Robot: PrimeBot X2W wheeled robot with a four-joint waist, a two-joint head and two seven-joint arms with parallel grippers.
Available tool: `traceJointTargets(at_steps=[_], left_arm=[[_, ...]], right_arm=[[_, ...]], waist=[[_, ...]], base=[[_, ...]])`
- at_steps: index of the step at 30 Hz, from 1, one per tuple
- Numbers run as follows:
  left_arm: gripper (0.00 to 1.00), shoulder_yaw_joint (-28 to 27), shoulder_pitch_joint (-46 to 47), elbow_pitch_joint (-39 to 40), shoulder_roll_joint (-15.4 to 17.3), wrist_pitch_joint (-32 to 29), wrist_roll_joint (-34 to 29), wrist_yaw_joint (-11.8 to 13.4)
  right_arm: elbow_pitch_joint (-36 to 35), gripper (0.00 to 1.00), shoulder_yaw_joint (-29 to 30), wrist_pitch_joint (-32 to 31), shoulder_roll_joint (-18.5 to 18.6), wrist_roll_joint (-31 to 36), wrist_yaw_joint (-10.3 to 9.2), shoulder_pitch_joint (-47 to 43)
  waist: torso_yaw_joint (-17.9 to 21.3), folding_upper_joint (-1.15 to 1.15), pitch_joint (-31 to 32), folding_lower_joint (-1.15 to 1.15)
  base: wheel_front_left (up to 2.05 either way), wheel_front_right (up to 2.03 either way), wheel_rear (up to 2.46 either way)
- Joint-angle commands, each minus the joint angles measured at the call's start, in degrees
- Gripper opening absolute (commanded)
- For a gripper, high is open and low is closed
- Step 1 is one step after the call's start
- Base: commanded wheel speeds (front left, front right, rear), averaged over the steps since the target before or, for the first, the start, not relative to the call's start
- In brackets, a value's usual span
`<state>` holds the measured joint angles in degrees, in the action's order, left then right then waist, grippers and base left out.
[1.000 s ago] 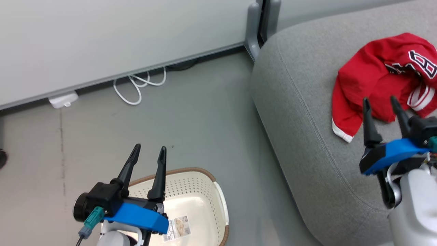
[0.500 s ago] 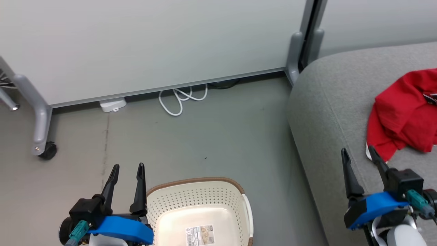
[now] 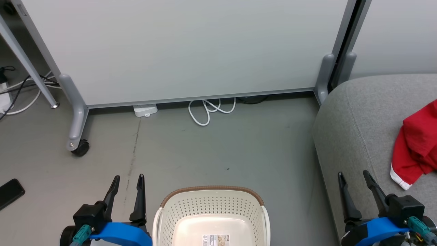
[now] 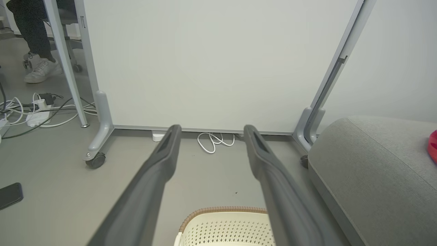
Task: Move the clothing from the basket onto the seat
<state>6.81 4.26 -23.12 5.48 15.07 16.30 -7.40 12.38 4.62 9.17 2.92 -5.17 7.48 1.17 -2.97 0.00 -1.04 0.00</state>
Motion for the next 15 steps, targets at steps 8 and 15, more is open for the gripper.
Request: traceJointTargets(at_steps=[8,15], left_arm=[[1.00,-0.21,-0.84,-1.04,0.59,0.15,0.51,-0.11],[1.00,-0.30,-1.04,-1.12,0.61,0.15,0.79,-0.11]], right_arm=[[0.36,1.00,0.30,1.07,-0.03,-0.44,0.03,-1.50],[-0.01,1.00,0.50,0.18,-0.04,0.34,0.03,-1.86]], waist=[[-1.21,0.00,1.09,0.00],[-0.93,0.00,1.08,0.00]], base=[[0.00,0.00,0.00],[0.00,0.00,0.00]])
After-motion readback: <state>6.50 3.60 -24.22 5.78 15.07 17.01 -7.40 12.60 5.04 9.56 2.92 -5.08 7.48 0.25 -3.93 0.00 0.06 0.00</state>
